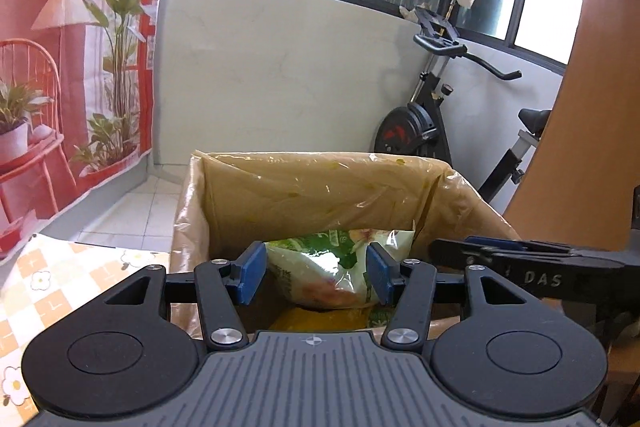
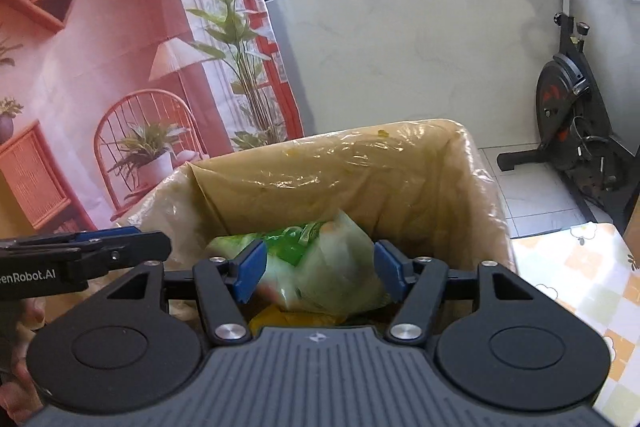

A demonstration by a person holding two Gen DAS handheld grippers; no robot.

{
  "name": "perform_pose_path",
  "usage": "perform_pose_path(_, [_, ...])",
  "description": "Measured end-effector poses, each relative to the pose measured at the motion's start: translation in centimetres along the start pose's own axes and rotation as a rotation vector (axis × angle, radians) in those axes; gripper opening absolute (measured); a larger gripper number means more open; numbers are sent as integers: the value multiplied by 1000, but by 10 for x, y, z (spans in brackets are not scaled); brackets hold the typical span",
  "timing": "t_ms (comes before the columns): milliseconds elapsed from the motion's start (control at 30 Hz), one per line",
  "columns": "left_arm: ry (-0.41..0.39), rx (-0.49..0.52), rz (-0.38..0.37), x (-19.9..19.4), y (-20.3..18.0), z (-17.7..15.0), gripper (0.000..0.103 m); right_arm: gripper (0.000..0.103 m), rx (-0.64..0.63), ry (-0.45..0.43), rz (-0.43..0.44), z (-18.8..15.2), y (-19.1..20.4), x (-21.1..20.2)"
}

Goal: Organize snacks
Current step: 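Lower the green bag into the box and open the left tool, then withdraw both open tools from the box back toward the snack pile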

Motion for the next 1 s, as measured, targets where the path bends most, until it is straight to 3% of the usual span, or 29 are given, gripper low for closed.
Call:
perform_pose_path(333, [-27,41,15,-45,-10,-4,58,64,8,-76,3,-7,2,-50])
perform_pose_path(667, [-37,31,19,-86,-10,-32,58,64,-38,-150,-14,-39,9,-107])
perform_pose_path(900, [-9,13,-18,-84,-18,-64,60,64,-48,-142,-60,-75,-1,-127])
perform_pose_path(1000, [7,-10,-55,-76,-26,-78,66,71,-67,-129,-83,-94,-8,-134])
Point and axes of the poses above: each gripper's, at about its wrist camera, not at the fingertips, and x roughly the way its jaws point, y to its left, z to its top, the point moved 7 cm from there along x, roughly the way its jaws point, and after that the axes turned 13 degrees about -z, right-handed, at the moved point
